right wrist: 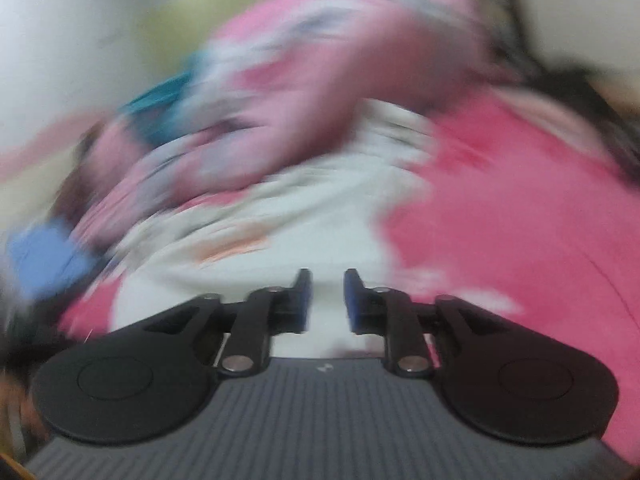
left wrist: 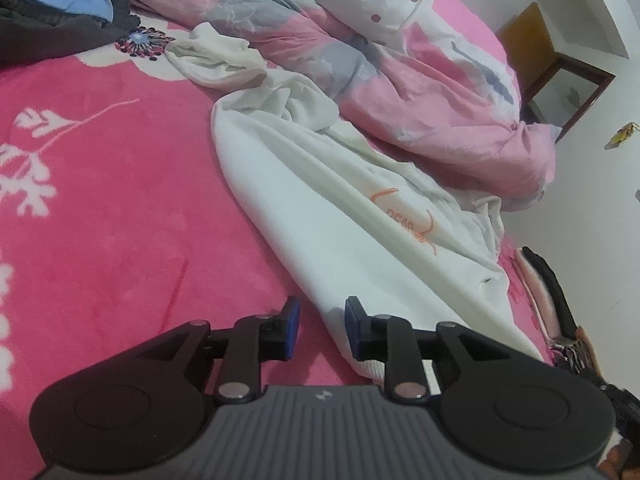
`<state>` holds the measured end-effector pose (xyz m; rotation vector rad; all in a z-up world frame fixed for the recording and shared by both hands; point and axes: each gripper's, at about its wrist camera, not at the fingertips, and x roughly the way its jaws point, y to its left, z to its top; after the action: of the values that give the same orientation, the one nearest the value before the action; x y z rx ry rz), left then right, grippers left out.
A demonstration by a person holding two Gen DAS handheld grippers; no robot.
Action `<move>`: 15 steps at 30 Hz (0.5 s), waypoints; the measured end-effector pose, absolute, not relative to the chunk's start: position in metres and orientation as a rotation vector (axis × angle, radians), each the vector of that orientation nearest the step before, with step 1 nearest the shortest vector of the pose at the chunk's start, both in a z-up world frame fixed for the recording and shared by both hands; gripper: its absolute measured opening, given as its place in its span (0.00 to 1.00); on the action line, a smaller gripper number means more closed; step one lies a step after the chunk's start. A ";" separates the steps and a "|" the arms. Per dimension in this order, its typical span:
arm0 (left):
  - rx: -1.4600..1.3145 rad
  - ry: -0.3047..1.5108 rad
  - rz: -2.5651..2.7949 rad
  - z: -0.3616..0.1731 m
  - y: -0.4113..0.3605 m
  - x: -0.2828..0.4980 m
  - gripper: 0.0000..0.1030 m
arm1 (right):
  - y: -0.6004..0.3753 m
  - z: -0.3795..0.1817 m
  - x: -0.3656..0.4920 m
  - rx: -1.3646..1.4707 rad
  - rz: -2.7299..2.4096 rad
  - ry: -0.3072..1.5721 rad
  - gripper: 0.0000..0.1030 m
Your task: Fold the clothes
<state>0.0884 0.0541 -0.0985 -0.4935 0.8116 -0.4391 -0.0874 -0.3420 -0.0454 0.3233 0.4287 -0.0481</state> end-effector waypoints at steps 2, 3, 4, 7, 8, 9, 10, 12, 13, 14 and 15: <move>-0.512 0.802 -0.443 -0.097 0.057 0.089 0.24 | -0.287 -0.038 -0.078 0.123 0.158 0.435 0.31; -0.524 0.795 -0.447 -0.097 0.059 0.088 0.24 | -0.261 -0.037 -0.074 0.031 0.266 0.439 0.31; -0.536 0.789 -0.452 -0.096 0.061 0.087 0.24 | -0.233 -0.039 -0.070 -0.045 0.353 0.434 0.31; -0.560 0.770 -0.459 -0.096 0.068 0.081 0.24 | -0.168 -0.049 -0.052 -0.203 0.480 0.471 0.32; -0.570 0.768 -0.461 -0.096 0.071 0.080 0.25 | -0.152 -0.056 -0.042 -0.238 0.491 0.487 0.32; -0.576 0.766 -0.466 -0.097 0.074 0.080 0.25 | -0.145 -0.061 -0.033 -0.251 0.488 0.505 0.32; -0.581 0.764 -0.471 -0.098 0.078 0.079 0.25 | -0.138 -0.066 -0.025 -0.264 0.484 0.522 0.32; -0.587 0.760 -0.484 -0.099 0.084 0.079 0.26 | -0.133 -0.080 -0.007 -0.273 0.458 0.581 0.30; -0.586 0.759 -0.492 -0.100 0.086 0.079 0.26 | -0.133 -0.088 0.001 -0.270 0.433 0.622 0.25; -0.586 0.758 -0.501 -0.101 0.088 0.079 0.26 | -0.137 -0.091 0.008 -0.238 0.423 0.648 0.20; -0.585 0.758 -0.510 -0.103 0.090 0.080 0.26 | -0.141 -0.094 0.016 -0.204 0.412 0.674 0.14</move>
<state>0.0804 0.0901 -0.1026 -0.5852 0.7582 -0.5096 0.0159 -0.1412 -0.0937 -0.2044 0.6739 0.4124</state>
